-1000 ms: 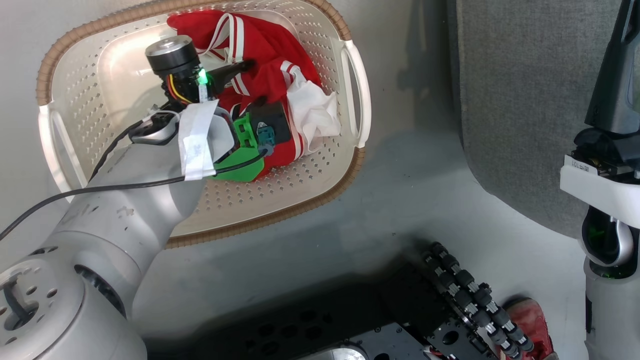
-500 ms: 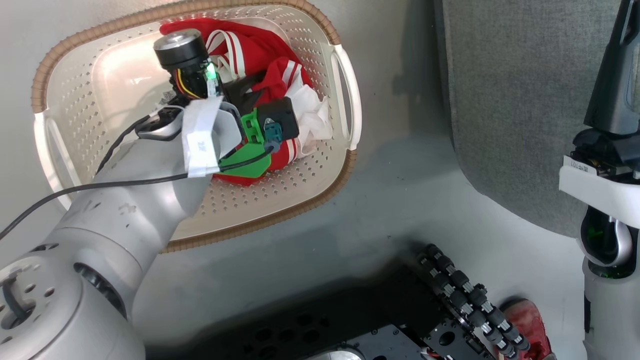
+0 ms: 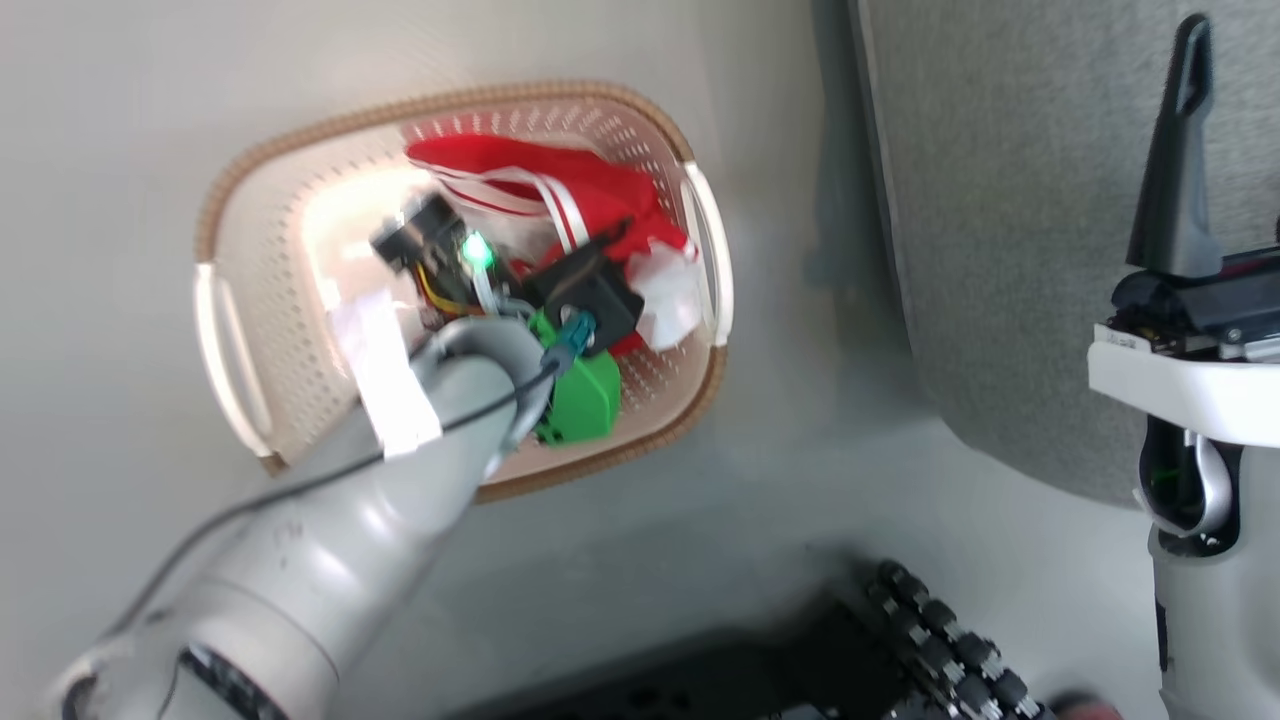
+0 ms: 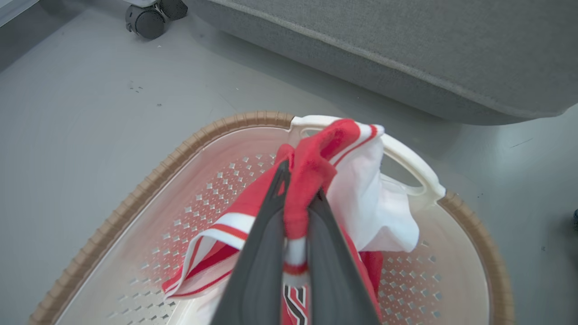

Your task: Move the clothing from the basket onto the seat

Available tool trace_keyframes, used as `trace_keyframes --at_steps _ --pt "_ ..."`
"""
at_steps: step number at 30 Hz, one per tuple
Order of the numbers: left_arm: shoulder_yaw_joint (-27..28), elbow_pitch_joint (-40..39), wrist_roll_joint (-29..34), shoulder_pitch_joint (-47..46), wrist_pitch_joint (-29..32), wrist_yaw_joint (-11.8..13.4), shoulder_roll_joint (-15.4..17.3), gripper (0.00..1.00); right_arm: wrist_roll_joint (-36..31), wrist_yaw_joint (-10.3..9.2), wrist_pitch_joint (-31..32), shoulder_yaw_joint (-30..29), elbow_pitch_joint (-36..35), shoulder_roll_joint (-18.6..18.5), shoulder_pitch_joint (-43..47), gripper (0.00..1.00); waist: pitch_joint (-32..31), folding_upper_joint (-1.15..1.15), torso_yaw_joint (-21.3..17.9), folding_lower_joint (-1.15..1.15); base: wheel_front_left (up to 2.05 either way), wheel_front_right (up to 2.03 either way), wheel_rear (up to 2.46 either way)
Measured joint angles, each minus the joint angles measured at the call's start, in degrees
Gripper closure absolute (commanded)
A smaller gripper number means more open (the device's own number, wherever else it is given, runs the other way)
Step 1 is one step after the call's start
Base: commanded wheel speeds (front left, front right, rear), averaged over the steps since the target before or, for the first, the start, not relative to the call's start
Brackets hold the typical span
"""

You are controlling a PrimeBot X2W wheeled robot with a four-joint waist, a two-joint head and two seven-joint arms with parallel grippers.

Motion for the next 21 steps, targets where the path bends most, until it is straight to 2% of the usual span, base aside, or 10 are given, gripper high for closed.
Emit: trace_keyframes --at_steps 8,9,21 --pt "7.56 -8.92 -2.88 11.11 0.0 0.3 -0.01 1.0 -0.14 0.0 0.0 1.66 3.64 -1.48 3.91 0.0 -10.45 0.0 2.28 0.0 0.0 0.0 0.0" --pt "9.67 -11.48 -2.94 14.19 0.01 0.53 0.01 1.0 -0.12 0.0 0.0 1.85 4.45 -1.45 5.28 0.0 -13.43 0.0 2.87 0.0 0.0 0.0 0.0" --pt "22.14 -24.16 -1.83 30.01 0.01 2.26 -0.12 1.0 0.08 0.0 0.0 4.88 8.79 -1.64 14.49 0.0 -30.51 0.0 5.62 -0.01 0.0 0.0 0.0"
